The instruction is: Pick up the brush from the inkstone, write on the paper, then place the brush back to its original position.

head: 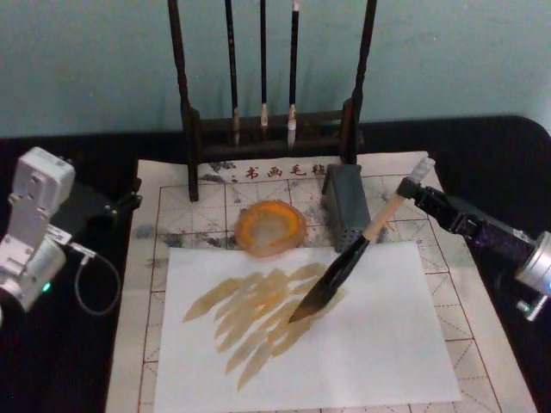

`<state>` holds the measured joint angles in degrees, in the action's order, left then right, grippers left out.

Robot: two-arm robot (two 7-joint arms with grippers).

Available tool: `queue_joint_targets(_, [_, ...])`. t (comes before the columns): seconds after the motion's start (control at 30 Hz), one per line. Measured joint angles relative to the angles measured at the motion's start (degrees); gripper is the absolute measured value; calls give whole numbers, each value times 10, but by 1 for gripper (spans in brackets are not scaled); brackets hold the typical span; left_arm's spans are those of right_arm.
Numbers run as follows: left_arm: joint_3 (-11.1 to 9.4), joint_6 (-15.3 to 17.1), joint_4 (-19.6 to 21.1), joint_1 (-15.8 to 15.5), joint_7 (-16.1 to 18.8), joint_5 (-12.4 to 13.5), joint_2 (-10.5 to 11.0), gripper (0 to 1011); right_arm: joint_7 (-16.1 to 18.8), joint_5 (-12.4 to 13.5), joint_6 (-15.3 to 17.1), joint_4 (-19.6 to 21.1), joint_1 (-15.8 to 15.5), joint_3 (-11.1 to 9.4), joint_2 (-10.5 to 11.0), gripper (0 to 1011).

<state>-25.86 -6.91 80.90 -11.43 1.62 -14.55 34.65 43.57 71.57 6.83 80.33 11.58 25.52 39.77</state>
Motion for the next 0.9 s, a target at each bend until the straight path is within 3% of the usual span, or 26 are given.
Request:
queue_joint_targets(0.3, [0,0,0,0,0,0,0,1001,2,-15,-3,11,-2,4,22,185])
queue_joint_targets(0.9, [0,0,0,0,0,0,0,1001,11,-34,-5,14,1,14,28,185])
